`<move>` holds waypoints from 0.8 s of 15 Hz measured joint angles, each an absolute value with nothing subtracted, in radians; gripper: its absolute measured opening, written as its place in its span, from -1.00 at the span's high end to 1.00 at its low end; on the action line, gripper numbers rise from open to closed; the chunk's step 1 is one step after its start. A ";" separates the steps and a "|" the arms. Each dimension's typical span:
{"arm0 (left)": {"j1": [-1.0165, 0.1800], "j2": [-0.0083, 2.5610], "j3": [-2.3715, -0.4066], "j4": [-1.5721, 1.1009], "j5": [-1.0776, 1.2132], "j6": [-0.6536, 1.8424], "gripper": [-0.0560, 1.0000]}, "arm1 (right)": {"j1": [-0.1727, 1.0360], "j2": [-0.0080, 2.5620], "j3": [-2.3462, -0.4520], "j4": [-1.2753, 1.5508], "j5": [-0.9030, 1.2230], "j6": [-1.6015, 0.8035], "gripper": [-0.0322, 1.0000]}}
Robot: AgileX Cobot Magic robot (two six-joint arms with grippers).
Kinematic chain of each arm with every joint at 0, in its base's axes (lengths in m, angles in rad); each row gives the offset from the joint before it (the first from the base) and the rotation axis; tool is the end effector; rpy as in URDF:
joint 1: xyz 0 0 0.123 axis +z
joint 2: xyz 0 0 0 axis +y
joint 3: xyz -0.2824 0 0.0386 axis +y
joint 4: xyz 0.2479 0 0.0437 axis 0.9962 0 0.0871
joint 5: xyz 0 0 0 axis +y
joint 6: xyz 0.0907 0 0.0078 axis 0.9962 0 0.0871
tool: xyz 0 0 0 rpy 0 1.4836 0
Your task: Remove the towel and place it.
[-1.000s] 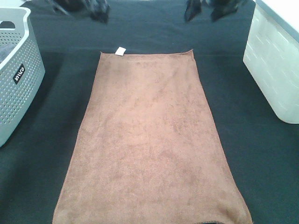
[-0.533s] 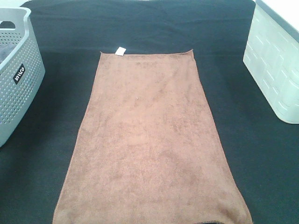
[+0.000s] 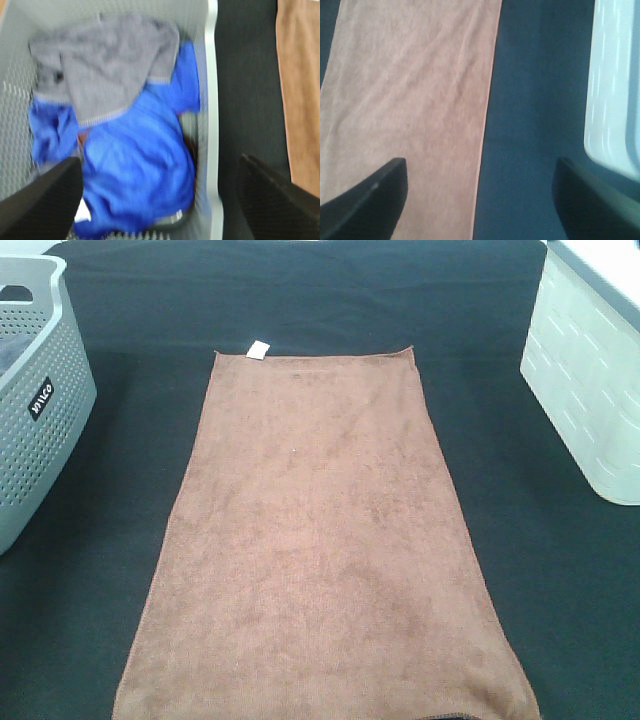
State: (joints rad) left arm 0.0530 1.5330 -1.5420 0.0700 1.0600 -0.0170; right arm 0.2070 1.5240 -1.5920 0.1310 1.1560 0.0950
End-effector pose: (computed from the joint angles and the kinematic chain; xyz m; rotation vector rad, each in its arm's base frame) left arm 0.3264 0.0229 0.3779 -0.0696 2.5332 0.1053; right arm 0.3096 0.0761 0.3913 -0.1218 2.5810 0.2870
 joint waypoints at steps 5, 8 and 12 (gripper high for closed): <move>0.053 0.976 -1.005 0.047 0.992 -0.045 -0.56 | 0.207 0.970 -1.051 0.138 1.064 0.083 -0.55; 0.053 0.682 -0.841 0.055 1.005 -0.046 -0.56 | 0.207 0.699 -0.856 0.138 1.060 0.060 -0.54; 0.053 0.326 -0.690 0.069 1.018 -0.046 -0.56 | 0.207 0.403 -0.697 0.138 1.061 0.057 -0.53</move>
